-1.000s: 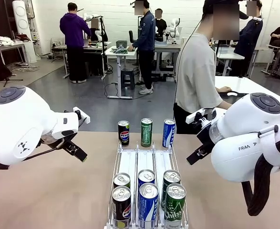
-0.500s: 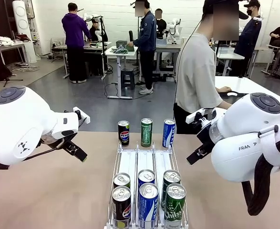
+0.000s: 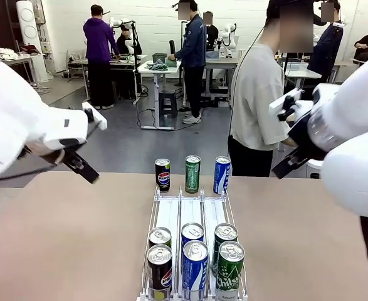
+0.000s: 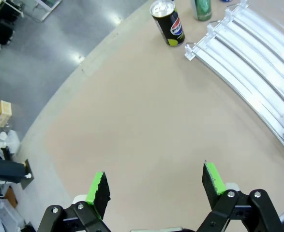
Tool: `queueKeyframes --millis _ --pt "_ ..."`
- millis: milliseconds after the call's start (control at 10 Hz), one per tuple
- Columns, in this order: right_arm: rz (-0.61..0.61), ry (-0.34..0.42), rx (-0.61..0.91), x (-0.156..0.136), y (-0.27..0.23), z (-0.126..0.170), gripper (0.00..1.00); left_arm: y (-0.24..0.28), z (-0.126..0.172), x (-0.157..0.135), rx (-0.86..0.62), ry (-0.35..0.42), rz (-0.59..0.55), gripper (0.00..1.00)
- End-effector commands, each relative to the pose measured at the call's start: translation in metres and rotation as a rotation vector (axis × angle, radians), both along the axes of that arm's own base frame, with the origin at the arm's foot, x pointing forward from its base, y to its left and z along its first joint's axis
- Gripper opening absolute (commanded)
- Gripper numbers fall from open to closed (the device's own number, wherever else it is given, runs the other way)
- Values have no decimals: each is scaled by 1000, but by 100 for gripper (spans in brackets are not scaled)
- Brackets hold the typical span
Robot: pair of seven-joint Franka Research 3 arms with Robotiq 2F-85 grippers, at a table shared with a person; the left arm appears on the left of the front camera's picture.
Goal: Retrieve and hand over the desired beverage to the person.
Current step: Pick up a can of the same type that the person held from the Automatic Can Dispenser.
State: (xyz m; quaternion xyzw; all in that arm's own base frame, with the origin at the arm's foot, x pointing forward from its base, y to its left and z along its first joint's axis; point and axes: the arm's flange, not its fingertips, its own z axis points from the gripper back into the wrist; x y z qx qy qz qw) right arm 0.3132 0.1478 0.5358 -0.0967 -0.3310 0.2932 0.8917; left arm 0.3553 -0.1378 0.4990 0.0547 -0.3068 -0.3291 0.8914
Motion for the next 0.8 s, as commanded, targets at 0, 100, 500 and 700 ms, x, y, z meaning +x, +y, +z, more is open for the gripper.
queueKeyframes --millis 0,100,500,700 --pt "-41 69 0 -79 -11 -15 100 17 7 -77 47 25 -34 100" --pt "-32 127 20 -96 -14 -28 100 22 10 -98 65 2 -45 100" --pt "-22 109 -12 -72 4 25 100 6 56 -63 44 0 -21 100" --pt "64 248 237 -51 0 23 100 14 61 -45 -317 81 -160 100"
